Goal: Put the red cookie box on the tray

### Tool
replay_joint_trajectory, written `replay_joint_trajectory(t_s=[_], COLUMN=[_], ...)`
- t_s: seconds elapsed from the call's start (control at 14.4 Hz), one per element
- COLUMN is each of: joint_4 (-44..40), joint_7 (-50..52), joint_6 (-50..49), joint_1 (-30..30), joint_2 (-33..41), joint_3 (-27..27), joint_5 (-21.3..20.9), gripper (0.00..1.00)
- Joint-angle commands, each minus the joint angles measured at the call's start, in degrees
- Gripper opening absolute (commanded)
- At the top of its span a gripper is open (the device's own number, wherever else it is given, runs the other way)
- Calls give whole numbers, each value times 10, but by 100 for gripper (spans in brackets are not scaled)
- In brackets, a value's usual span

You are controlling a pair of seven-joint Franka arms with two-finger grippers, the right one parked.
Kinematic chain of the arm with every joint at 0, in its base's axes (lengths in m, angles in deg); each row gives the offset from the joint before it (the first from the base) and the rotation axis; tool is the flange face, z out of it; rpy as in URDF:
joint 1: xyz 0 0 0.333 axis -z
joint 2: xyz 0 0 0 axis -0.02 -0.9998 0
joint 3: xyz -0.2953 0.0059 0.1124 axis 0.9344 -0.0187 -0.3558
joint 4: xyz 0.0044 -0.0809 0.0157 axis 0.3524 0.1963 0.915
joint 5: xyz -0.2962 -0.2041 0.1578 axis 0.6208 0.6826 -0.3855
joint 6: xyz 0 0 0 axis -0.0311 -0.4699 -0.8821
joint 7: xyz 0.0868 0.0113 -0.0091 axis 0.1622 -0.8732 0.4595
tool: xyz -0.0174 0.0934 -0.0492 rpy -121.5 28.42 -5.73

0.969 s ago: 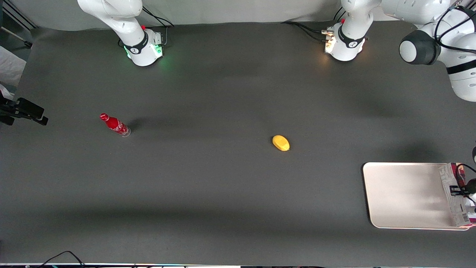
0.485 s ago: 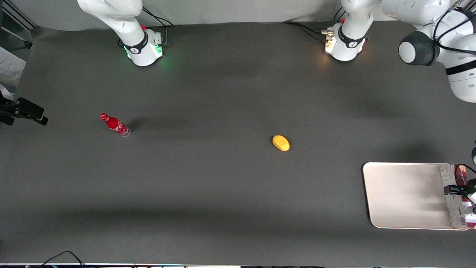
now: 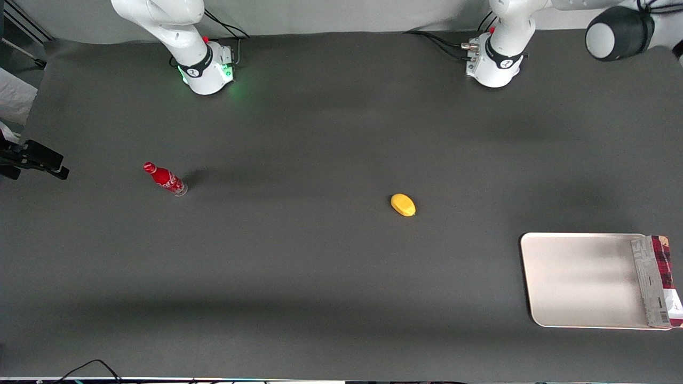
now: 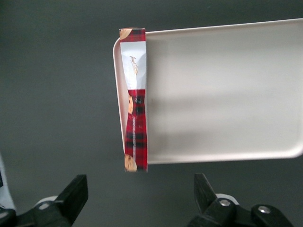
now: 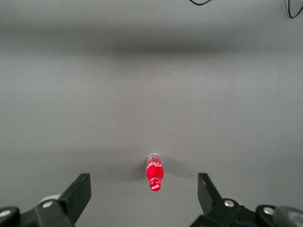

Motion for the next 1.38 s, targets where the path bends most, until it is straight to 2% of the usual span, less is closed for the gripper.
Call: replay_joint_trajectory(t_s=[0.0, 0.07, 0.21, 0.35, 0.55, 0.76, 1.04, 1.18, 1.32], joint_4=[33, 40, 82, 180, 353, 524, 693, 699, 664], joint_7=[31, 49, 81, 138, 194, 233, 233, 231, 213], joint_6=[-105, -147, -197, -204, -168, -89, 6, 5, -4], joint_1=[17, 19, 20, 20, 19, 19, 23, 25, 25], joint_2=[114, 145, 222, 308, 440, 546, 655, 656, 636], joint_3=[-2, 7, 57, 100, 157, 199, 212, 224, 231], joint_5=[-6, -9, -38, -40, -38, -28, 1, 3, 3], gripper=[100, 100, 100, 100, 100, 100, 100, 100, 100])
